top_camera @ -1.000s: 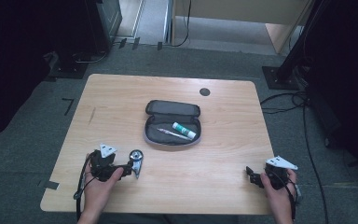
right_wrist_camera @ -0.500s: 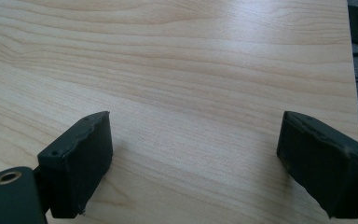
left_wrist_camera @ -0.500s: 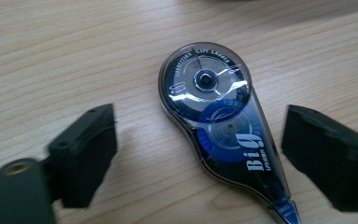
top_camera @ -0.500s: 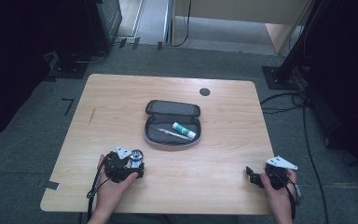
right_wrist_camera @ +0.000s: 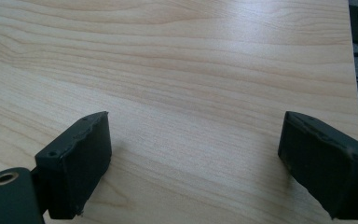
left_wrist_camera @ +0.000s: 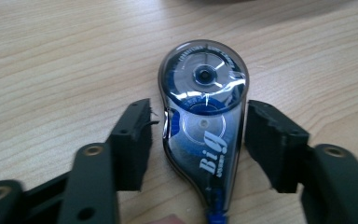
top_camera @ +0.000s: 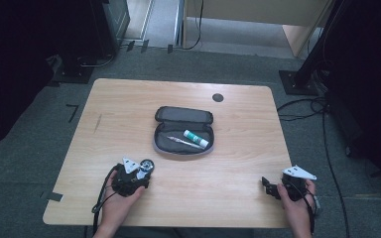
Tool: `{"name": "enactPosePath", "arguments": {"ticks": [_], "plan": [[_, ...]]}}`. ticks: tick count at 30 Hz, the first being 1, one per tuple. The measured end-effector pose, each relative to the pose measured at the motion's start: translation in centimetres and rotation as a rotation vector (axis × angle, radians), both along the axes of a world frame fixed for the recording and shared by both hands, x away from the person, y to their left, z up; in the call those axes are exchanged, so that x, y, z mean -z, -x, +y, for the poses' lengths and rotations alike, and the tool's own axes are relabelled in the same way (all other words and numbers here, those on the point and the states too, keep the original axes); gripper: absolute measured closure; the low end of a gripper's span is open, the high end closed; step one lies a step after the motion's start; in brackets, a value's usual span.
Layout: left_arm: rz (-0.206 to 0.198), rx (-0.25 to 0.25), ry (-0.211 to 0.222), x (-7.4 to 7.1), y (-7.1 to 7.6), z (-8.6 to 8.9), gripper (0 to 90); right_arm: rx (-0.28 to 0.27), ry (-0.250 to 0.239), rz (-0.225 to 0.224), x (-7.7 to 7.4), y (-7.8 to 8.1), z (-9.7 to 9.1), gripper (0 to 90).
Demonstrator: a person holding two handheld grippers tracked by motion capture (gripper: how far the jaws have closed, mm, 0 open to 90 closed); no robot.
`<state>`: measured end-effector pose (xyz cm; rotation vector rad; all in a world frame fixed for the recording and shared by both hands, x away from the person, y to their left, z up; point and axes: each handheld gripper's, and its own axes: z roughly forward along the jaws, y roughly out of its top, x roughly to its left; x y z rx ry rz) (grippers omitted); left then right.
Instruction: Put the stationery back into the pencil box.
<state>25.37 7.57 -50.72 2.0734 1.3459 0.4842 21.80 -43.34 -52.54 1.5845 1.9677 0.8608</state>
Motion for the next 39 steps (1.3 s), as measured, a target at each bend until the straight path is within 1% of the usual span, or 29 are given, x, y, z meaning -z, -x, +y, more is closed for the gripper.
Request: {"name": "enactPosePath", "arguments": {"ticks": [2, 3, 4, 5, 6, 8, 10, 12, 14, 16, 19, 23, 25, 26, 28, 30, 39], "plan": [[0.0, -0.003, -0.005, 0.0, -0.2, -0.1, 31.6, -0.001, 0.0, 0.0, 0.0, 0.0, 0.0, 9.3], [-0.008, -0.012, -0.011, 0.0, -0.3, -0.2, 28.9, 0.0, 0.0, 0.0, 0.0, 0.0, 0.0, 9.3], [-0.01, -0.017, -0.027, 0.0, -0.5, -0.2, 26.3, 0.0, 0.0, 0.0, 0.0, 0.0, 0.0, 9.3], [-0.011, -0.018, -0.029, 0.0, -0.6, -0.3, 25.5, 0.0, 0.0, 0.0, 0.0, 0.0, 0.0, 9.2], [-0.008, -0.015, -0.024, 0.0, -0.7, -0.4, 25.5, 0.0, 0.0, 0.001, 0.0, 0.0, 0.0, 9.2], [-0.005, -0.001, -0.04, 0.0, -1.0, -0.6, 26.4, 0.0, 0.0, 0.001, 0.0, 0.0, 0.0, 9.2], [-0.012, 0.003, -0.054, 0.2, -1.2, -0.8, 29.2, 0.001, -0.001, 0.001, 0.0, 0.0, 0.0, 9.1], [-0.008, 0.012, -0.044, 0.2, -1.4, -1.0, 31.0, 0.001, 0.0, 0.001, 0.0, 0.0, 0.0, 9.1], [-0.007, 0.023, -0.043, 0.1, -1.5, -1.1, 32.4, 0.0, 0.0, 0.001, 0.0, 0.0, 0.0, 9.1], [-0.002, 0.038, -0.037, 0.1, -1.6, -1.2, 36.1, 0.002, -0.001, 0.002, 0.0, 0.0, 0.0, 9.1], [-0.001, 0.026, -0.025, 0.1, -1.5, -1.4, 40.9, 0.002, -0.002, 0.002, 0.0, 0.0, 0.0, 8.9], [0.004, 0.005, -0.021, 0.0, -1.6, -1.5, 40.8, 0.002, -0.002, 0.002, 0.0, -0.1, 0.0, 8.8], [0.001, 0.001, -0.02, 0.1, -1.6, -1.7, 38.4, 0.002, -0.003, 0.002, 0.0, -0.1, 0.0, 8.7], [-0.005, -0.002, -0.03, 0.1, -1.6, -1.8, 38.0, 0.002, -0.003, 0.002, 0.0, -0.1, 0.0, 8.7], [-0.006, 0.002, -0.031, 0.1, -1.6, -1.9, 38.5, 0.002, -0.003, 0.002, 0.0, -0.1, 0.0, 8.7], [-0.008, 0.009, -0.03, 0.1, -1.6, -1.8, 41.3, 0.002, -0.003, 0.002, 0.0, -0.1, 0.0, 8.7], [-0.004, 0.014, -0.019, 0.1, -1.6, -1.7, 41.5, 0.002, -0.003, 0.002, 0.0, -0.1, 0.0, 8.7]]}}
